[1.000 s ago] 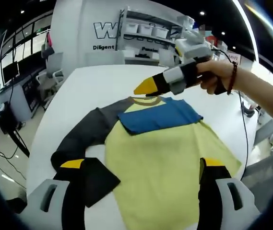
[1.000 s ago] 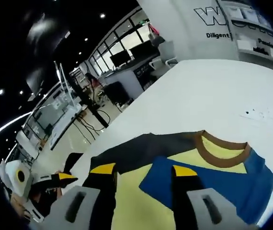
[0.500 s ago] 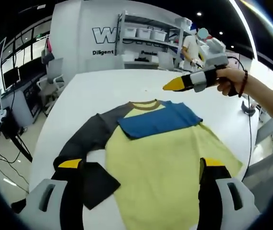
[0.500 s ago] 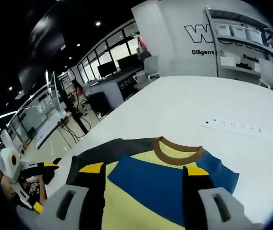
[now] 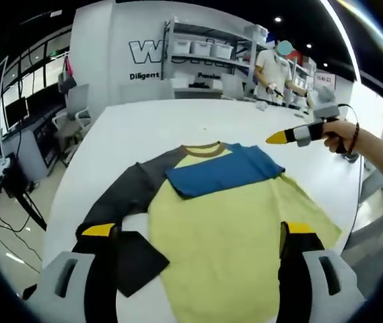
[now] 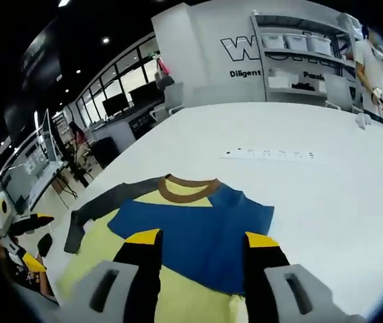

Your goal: Fold the garment on the visible template until the final outline fits inside the template.

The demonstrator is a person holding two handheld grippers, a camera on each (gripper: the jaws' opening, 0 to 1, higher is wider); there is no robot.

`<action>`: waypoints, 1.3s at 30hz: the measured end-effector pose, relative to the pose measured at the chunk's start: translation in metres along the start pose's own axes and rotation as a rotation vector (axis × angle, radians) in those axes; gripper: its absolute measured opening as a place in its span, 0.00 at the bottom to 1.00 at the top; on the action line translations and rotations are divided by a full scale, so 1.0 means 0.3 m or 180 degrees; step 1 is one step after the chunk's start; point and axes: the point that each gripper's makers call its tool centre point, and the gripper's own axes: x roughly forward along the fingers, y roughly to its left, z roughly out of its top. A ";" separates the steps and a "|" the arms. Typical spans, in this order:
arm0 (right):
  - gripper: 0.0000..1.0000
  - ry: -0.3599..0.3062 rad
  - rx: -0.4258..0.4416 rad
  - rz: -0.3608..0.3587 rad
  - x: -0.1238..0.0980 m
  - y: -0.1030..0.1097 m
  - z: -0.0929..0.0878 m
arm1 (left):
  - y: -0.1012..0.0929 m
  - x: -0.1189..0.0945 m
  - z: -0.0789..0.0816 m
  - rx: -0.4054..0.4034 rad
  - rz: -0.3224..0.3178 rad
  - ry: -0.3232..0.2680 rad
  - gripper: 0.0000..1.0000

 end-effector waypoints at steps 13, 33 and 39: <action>0.31 0.0117 0.0167 -0.0201 -0.007 -0.103 -0.104 | -0.004 -0.001 -0.004 0.0009 -0.0002 0.0013 0.99; 0.00 0.0354 0.0329 -0.0334 0.009 -0.151 -0.258 | -0.010 0.000 0.002 0.0001 -0.0042 -0.0011 0.97; 0.00 0.0314 0.0295 -0.0409 -0.004 -0.158 -0.253 | -0.008 -0.003 -0.006 0.0002 -0.0033 0.0016 0.96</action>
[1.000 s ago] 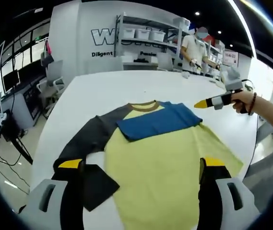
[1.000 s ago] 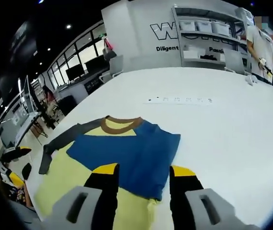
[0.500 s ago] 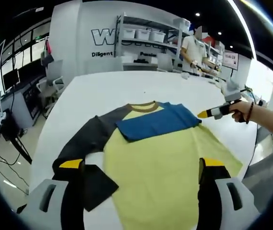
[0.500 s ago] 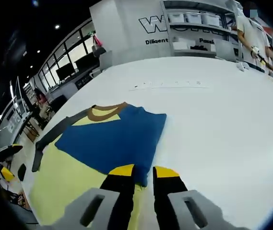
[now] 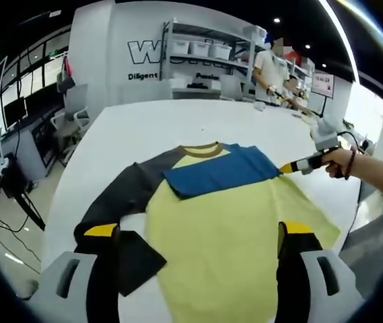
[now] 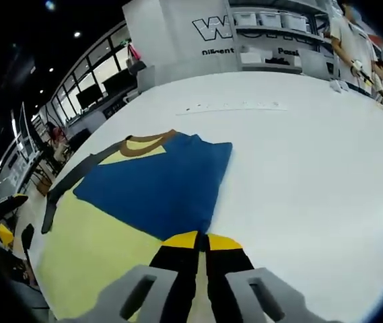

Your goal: Fold the garment on the visible template until the final outline fits inside the template.

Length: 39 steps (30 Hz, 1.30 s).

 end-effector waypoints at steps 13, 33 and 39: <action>0.00 -0.0008 0.0065 -0.0105 -0.001 -0.028 -0.024 | -0.010 -0.009 0.000 -0.0015 -0.0019 -0.0024 0.97; 0.35 -0.0157 0.0192 0.0241 -0.167 -0.008 0.000 | -0.044 -0.020 0.018 -0.0028 -0.0057 -0.0079 0.99; 0.26 -0.0101 0.0240 0.0167 -0.140 -0.013 -0.039 | -0.053 -0.033 0.019 0.0004 -0.0070 -0.0079 0.99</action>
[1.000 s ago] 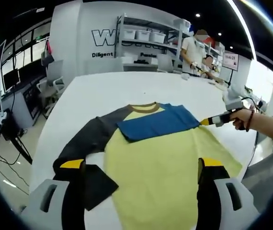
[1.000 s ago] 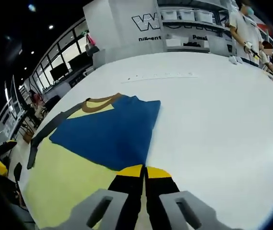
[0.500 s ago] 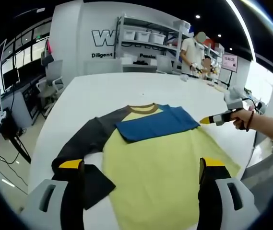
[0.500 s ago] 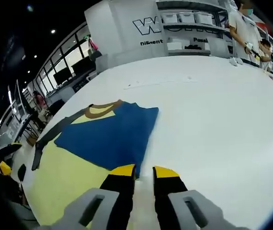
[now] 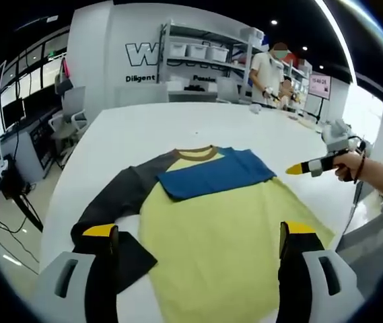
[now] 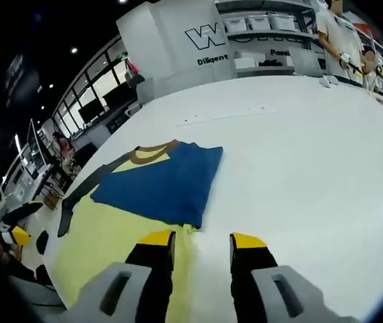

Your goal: Fold the garment on the visible template until the final outline fits inside the template.

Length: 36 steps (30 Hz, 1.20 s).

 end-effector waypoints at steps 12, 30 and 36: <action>0.15 -0.0099 0.0125 -0.0081 0.124 0.031 0.011 | 0.003 -0.003 -0.002 -0.0040 -0.0009 -0.0004 0.99; 0.00 -0.0048 -0.0220 -0.0292 0.138 0.002 0.005 | 0.014 0.006 -0.010 -0.0042 0.0025 0.0055 0.99; 0.00 0.0015 -0.0288 -0.0363 0.119 -0.049 0.007 | 0.015 0.007 -0.012 -0.0044 0.0025 0.0069 0.99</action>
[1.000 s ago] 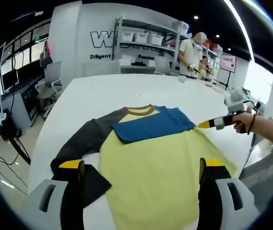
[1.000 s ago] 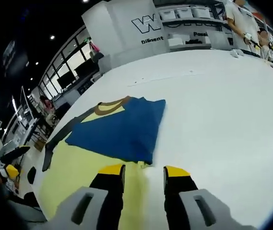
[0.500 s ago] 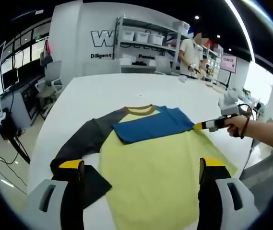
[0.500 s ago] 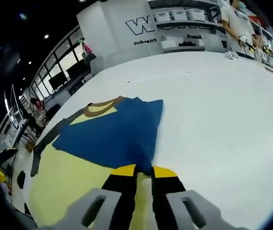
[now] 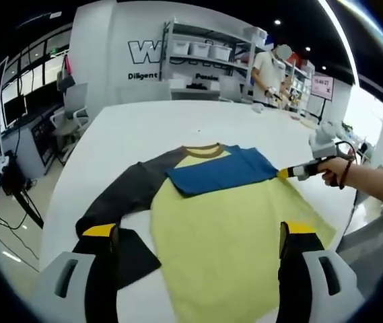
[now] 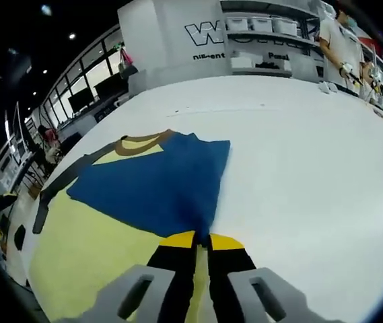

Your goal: Fold the garment on the visible template until the final outline fits inside the template.

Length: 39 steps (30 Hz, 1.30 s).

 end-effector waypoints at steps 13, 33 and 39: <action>0.00 0.0086 -0.0188 -0.0150 -0.034 -0.159 0.003 | 0.002 0.008 0.001 0.0018 0.0003 0.0022 0.99; 0.00 0.0200 -0.0422 -0.0428 -0.069 -0.378 0.018 | 0.017 0.024 0.003 0.0005 0.0056 0.0043 0.99; 0.00 0.0212 -0.0432 -0.0531 -0.082 -0.446 0.019 | 0.019 0.026 0.000 0.0003 0.0073 0.0055 0.98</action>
